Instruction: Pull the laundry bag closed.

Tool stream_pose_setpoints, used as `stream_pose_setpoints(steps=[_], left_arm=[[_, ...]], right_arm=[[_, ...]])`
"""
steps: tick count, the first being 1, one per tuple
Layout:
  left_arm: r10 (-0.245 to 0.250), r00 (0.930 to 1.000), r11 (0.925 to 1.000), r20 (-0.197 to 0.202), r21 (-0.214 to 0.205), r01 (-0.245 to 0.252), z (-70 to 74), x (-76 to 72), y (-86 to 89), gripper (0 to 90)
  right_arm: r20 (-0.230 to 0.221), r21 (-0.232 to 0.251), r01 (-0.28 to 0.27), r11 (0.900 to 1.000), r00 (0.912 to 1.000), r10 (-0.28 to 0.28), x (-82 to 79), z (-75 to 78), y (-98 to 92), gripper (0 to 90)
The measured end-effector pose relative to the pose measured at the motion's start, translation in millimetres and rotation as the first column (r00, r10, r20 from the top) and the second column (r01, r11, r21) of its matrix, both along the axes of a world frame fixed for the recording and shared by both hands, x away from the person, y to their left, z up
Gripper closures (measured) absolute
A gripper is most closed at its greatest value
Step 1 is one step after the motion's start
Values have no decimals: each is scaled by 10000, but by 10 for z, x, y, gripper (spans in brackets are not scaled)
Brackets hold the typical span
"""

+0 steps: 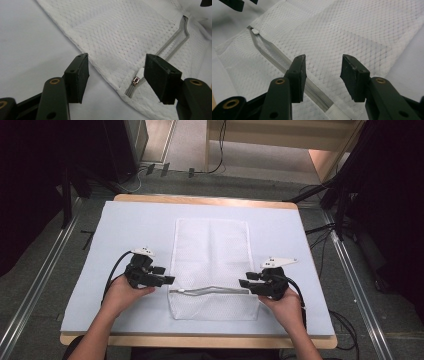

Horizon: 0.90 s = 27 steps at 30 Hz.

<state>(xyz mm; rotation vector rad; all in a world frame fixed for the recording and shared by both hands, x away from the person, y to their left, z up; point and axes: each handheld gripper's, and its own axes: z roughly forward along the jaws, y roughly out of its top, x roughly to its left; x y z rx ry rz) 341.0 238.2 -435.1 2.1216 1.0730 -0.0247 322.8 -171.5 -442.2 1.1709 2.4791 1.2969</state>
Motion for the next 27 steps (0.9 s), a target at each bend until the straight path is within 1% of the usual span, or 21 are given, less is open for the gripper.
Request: stream_pose_setpoints(steps=[3, 5, 6, 7, 9, 10, 14, 18, 22, 23, 25, 27], left_arm=[[149, 9999, 9999, 16, 10, -149, 13, -6, 18, 364], [192, 9998, 9997, 5, 160, -192, 16, -10, 28, 372], [241, 9997, 9995, -66, 195, -240, 11, -9, 29, 377], [207, 9996, 9996, -165, 198, -203, 6, -7, 31, 382], [161, 9998, 9995, -153, 265, -157, 2, -7, 32, 386], [171, 9997, 9996, -175, 242, -167, 4, -5, 34, 387], [146, 9998, 9997, -157, 219, -143, 7, -8, 39, 384], [111, 9998, 9994, -192, 319, -105, 1, -13, 30, 385], [116, 9998, 9997, -153, 233, -112, 14, -19, 24, 398], [132, 9999, 9998, -65, 143, -131, 26, -26, 18, 425], [148, 9999, 9998, -62, 125, -147, 29, -25, 18, 438], [145, 9996, 9998, -256, 150, -141, 20, -21, 21, 454]], right_arm=[[158, -56, 7, 10000, 9999, -6, 2, 0, -3, 555], [276, -139, -22, 9999, 9996, 26, 1, -5, 4, 549], [292, -137, -51, 9999, 9996, 55, 0, -9, 9, 546], [252, -154, -51, 9999, 9997, 55, 1, -12, 12, 539], [190, -145, -10, 9999, 9998, 13, 12, -22, 12, 527], [89, -133, 26, 9999, 10000, -25, 15, -26, 13, 522], [77, -131, 116, 9998, 9999, -115, 22, -31, 5, 503], [45, -195, 136, 9997, 9999, -135, 18, -36, 14, 491], [46, -203, 72, 9998, 10000, -71, 15, -38, 26, 492], [62, -209, 59, 9998, 10000, -57, 18, -39, 31, 493], [49, -180, 78, 9998, 10000, -77, 18, -37, 32, 499], [69, -174, 82, 9998, 9999, -81, 10, -32, 36, 506]])
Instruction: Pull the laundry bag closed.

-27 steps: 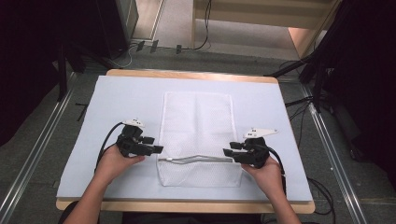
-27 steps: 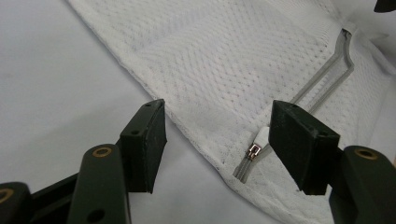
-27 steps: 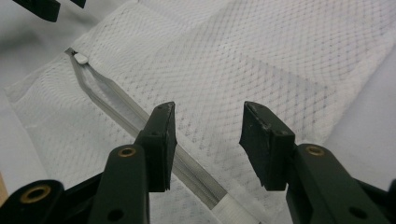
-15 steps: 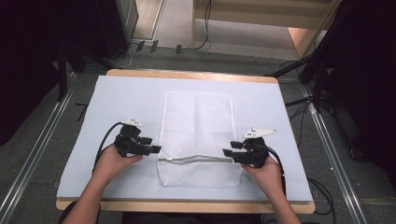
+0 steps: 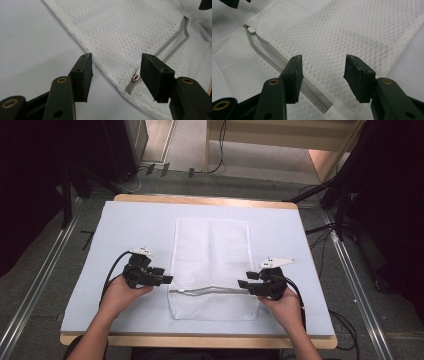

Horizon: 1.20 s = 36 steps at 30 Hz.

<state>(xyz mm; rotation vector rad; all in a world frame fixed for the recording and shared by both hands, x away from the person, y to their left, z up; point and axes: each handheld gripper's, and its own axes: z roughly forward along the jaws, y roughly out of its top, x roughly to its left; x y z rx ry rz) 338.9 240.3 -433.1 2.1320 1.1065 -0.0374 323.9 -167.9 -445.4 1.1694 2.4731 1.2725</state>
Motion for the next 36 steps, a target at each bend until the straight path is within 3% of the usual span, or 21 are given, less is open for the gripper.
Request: stream_pose_setpoints(steps=[6, 11, 15, 22, 33, 34, 36], left_arm=[[66, 9995, 9994, -317, -331, -76, 8, -11, 10, 558], [-68, 9989, 9996, -468, -269, 55, 14, -18, 12, 655], [-232, 9991, 9996, -353, -178, 226, 30, -38, 15, 749], [-248, 9982, 9996, -547, -136, 241, 37, -75, 54, 894], [-50, 9988, 10000, -480, 29, 51, 50, -157, 60, 883], [-88, 9987, 10000, -500, -38, 86, 57, -159, 52, 900], [-86, 9987, 9999, -507, -105, 81, 60, -165, 46, 900]], right_arm=[[-38, -30, -7, 10000, 10000, 7, -10, 0, 33, 508], [-216, 116, -4, 9999, 9998, 7, -14, 10, 50, 534], [-309, -19, 142, 9999, 9994, -142, -37, 39, 87, 558], [-629, 299, 43, 9995, 9980, -25, -51, 106, 172, 619], [-551, 419, -369, 9984, 9977, 392, -48, 228, 354, 623], [-334, 97, -594, 9982, 9977, 597, -48, 243, 426, 645], [-281, -22, -795, 9968, 9964, 794, -48, 247, 487, 652]])
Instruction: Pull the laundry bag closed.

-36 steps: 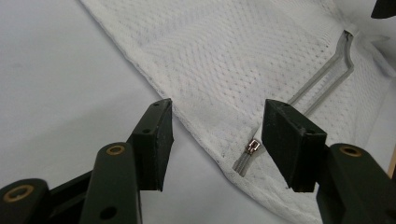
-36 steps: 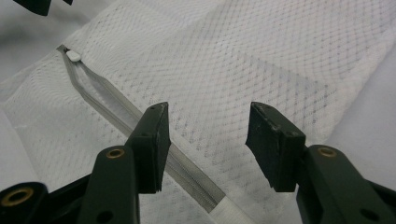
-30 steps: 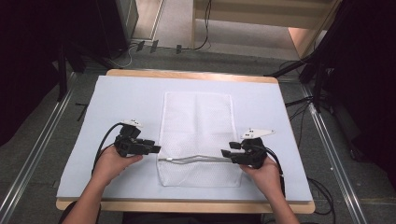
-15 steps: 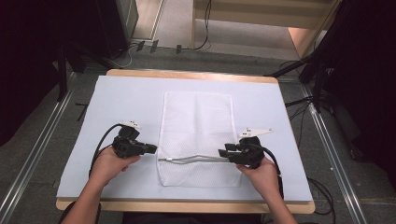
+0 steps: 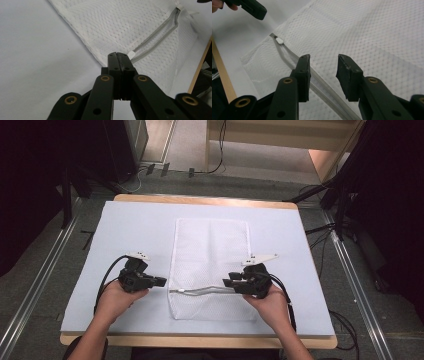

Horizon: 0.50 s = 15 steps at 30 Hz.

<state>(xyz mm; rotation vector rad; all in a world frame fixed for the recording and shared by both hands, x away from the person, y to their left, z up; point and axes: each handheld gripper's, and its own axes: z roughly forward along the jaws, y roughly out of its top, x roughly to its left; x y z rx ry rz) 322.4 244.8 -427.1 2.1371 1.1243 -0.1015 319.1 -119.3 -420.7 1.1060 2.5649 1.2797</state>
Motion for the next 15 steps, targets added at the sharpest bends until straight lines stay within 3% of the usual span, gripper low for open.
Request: stream_pose_setpoints(steps=[15], left_arm=[[150, 9996, 9997, 257, -197, -145, -22, -64, -23, 900]], right_arm=[[-417, 263, -618, 9977, 9972, 628, 43, -31, 413, 758]])
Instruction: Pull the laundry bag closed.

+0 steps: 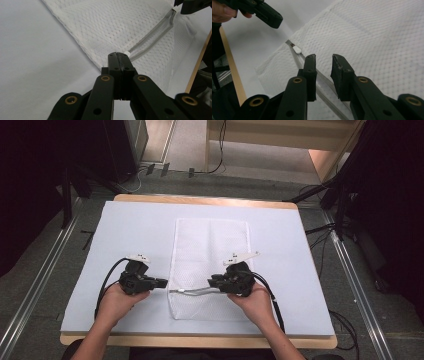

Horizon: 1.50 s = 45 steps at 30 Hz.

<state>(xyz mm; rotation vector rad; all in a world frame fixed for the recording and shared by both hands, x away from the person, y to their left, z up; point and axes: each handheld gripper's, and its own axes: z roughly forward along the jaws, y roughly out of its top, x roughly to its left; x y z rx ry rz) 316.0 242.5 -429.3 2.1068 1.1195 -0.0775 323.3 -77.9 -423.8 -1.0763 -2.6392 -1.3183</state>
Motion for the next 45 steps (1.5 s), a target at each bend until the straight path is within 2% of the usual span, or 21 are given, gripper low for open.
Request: stream_pose_setpoints(steps=[6, 14, 17, 22, 24, 25, 28, 31, 32, 37, 42, 45], left_arm=[[72, 9997, 9996, -250, -270, -79, -47, 2, -11, 900], [-126, 9991, 9998, -401, -157, 120, -105, 22, -79, 900], [-114, 9989, 9998, -446, -172, 107, -110, 22, -86, 900], [-286, 9972, 9988, -690, -419, 258, -138, 30, -125, 900], [-339, 9966, 9993, -751, -193, 325, -158, 37, -138, 900], [-382, 9959, 9991, -817, -238, 363, -170, 41, -140, 900], [-388, 9936, 9990, -1062, -279, 361, -207, 50, -128, 900], [-432, 9919, 9989, -1196, 101, 447, -253, 61, -155, 900], [-497, 9911, 9986, -1231, 98, 513, -261, 64, -158, 900], [-522, 9904, 9985, -1278, 83, 537, -284, 77, -170, 900], [-556, 9903, 9984, -1270, 24, 564, -298, 80, -159, 900], [-561, 9900, 9983, -1293, 53, 572, -298, 82, -159, 900]], right_arm=[[-243, 140, -262, 9996, 9994, 266, 32, -48, 164, 802], [-616, 261, -524, 9983, 9966, 539, 42, -88, 378, 822], [-624, 215, -599, 9980, 9962, 611, 45, -114, 436, 828], [-775, 465, -643, 9969, 9947, 677, 63, -144, 528, 827], [-802, 464, -650, 9968, 9944, 686, 81, -164, 561, 827], [-837, 478, -623, 9969, 9943, 661, 83, -172, 578, 827], [-871, 368, -636, 9973, 9940, 666, 85, -207, 633, 827], [-969, 240, -700, 9973, 9927, 720, 89, -263, 684, 827], [-1018, 205, -736, 9971, 9919, 753, 93, -280, 697, 827], [-1057, 134, -801, 9967, 9911, 811, 100, -331, 762, 776], [-1210, -84, -867, 9962, 9890, 851, 103, -390, 802, 773], [-1101, -183, -1000, 9948, 9891, 974, 106, -417, 823, 771]])
